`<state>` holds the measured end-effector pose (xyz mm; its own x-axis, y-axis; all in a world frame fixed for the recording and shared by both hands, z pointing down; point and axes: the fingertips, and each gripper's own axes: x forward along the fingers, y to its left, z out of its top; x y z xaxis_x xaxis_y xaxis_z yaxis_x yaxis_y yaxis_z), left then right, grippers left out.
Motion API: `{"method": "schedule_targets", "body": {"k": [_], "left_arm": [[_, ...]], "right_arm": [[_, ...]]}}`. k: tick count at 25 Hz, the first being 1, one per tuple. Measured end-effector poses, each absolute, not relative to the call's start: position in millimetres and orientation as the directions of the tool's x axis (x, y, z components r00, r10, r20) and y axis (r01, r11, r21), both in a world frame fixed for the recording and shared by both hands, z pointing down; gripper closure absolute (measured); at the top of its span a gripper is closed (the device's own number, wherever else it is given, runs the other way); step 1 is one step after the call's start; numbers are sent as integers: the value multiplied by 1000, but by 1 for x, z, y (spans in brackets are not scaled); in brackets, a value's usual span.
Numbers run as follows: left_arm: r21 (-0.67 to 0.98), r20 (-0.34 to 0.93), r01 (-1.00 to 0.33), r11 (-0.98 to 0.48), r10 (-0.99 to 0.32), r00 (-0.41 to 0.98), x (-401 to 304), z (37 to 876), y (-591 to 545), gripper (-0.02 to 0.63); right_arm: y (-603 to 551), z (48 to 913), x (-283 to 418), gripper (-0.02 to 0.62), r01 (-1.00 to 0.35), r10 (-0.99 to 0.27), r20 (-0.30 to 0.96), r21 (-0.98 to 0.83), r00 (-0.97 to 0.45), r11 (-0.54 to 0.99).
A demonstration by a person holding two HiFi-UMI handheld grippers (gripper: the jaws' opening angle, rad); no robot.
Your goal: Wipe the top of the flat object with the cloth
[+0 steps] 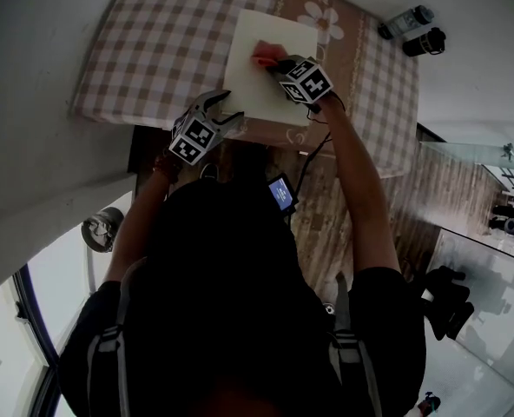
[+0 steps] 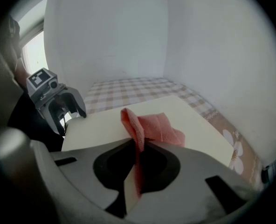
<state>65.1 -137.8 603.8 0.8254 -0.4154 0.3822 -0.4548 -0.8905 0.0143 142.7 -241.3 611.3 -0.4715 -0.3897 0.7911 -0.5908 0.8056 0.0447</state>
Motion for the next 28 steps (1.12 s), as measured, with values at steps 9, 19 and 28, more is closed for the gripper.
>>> {"method": "schedule_targets", "body": {"k": [9, 19, 28], "left_arm": [[21, 399, -456, -890, -411, 820, 61, 602, -122, 341], [25, 405, -456, -890, -408, 818, 65, 602, -132, 341], [24, 401, -459, -888, -412, 818, 55, 603, -122, 341]], "right_arm": [[-198, 613, 131, 578, -559, -374, 798, 57, -473, 828], [-177, 611, 123, 578, -566, -385, 778, 46, -497, 823], [-142, 611, 104, 578, -531, -388, 777, 82, -495, 843]]}}
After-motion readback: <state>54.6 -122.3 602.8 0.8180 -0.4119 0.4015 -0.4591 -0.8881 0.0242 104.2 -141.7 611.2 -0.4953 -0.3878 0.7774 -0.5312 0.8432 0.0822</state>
